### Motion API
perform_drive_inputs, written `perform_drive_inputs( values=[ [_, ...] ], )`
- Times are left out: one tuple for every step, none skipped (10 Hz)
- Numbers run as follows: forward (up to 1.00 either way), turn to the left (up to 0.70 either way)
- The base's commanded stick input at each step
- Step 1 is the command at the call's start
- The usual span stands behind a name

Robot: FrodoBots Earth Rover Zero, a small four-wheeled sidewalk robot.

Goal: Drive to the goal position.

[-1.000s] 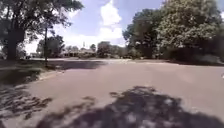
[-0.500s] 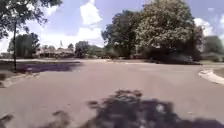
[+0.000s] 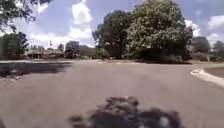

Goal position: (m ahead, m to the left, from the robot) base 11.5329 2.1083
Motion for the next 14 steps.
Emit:
perform_drive_inputs(
  values=[
    [0.7,0.0],
    [0.7,0.0],
    [0.7,0.0],
    [0.7,0.0],
    [0.7,0.0],
    [0.7,0.0],
    [0.7,0.0],
    [0.7,0.0],
    [0.7,0.0],
    [0.7,0.0],
    [0.7,0.0],
    [0.7,0.0],
    [0.7,0.0],
    [0.7,0.0]
  ],
)
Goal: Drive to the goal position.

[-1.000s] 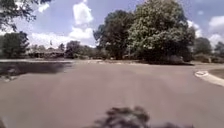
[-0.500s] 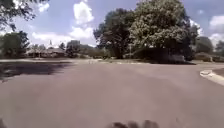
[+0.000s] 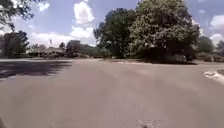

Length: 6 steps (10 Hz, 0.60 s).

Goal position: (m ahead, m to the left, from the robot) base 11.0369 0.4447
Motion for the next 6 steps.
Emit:
perform_drive_inputs(
  values=[
    [0.7,0.0],
    [0.7,0.0],
    [0.7,0.0],
    [0.7,0.0],
    [0.7,0.0],
    [0.7,0.0]
  ],
)
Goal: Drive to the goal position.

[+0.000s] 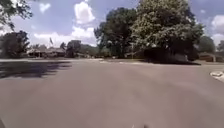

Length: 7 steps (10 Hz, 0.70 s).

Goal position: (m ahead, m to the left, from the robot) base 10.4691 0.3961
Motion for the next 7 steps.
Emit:
perform_drive_inputs(
  values=[
    [0.7,0.0],
    [0.7,0.0],
    [0.7,0.0],
    [0.7,0.0],
    [0.7,0.0],
    [0.7,0.0],
    [0.7,0.0]
  ],
)
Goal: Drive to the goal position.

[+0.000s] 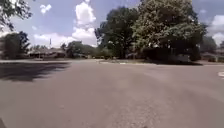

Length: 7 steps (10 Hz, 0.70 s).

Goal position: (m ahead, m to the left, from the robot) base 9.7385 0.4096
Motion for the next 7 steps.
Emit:
perform_drive_inputs(
  values=[
    [0.7,0.0],
    [0.7,0.0],
    [0.7,0.0],
    [0.7,0.0],
    [0.7,0.0],
    [0.76,0.0],
    [0.85,0.0]
  ],
)
